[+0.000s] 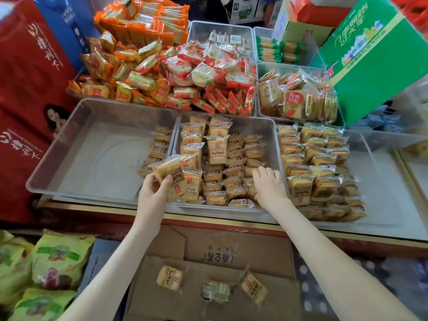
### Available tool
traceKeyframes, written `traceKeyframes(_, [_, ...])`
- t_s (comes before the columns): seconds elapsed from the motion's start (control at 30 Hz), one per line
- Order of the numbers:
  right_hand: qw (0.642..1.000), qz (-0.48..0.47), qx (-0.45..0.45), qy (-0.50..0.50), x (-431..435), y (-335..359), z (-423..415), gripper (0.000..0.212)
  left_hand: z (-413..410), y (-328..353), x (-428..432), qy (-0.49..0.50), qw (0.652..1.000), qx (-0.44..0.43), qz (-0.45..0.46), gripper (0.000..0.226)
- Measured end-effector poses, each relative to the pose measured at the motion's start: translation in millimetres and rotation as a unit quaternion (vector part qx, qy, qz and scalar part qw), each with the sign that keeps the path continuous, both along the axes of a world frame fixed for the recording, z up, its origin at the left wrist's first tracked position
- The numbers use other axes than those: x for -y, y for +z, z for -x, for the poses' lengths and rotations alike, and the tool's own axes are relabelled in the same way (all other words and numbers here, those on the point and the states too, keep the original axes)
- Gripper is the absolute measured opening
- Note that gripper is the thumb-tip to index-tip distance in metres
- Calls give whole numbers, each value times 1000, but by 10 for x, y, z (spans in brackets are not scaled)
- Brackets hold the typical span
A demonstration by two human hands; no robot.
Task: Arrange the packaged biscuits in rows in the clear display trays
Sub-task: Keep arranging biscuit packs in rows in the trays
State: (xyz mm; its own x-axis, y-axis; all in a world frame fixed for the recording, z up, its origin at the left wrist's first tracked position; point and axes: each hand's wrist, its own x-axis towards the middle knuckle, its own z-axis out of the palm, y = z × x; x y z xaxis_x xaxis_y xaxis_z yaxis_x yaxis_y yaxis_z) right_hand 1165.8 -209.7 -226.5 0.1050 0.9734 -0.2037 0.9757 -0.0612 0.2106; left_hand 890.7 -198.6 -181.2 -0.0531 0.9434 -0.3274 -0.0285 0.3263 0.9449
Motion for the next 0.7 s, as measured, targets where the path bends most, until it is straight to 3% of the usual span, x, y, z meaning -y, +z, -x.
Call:
traceKeyframes(0.1, [997,64,41,24,-87,-68,-2,95,-11,-50,30,-12,1000,-7,-4,5])
traceKeyframes(0.27, [994,100,48,25,-170,-194,-9,81,13,-68,83,-29,999,-12,-21,5])
traceKeyframes(0.37, [992,103,61,33,-177,-143,-2,96,45,-37,105,-26,999,-6,-23,9])
traceKeyframes(0.5, [991,133,11,13,-158,113,24,106,86,79,128,-38,999,3,0,17])
traceKeyframes(0.6, [984,79,-160,-26,-132,585,163,87,156,232,129,-121,992,-8,32,20])
traceKeyframes(0.63, [965,52,-255,-42,-112,765,263,74,181,296,126,-170,985,-16,38,20])
traceKeyframes(0.7, [893,39,-446,-42,-6,1110,511,54,214,440,128,-272,961,-37,38,18])
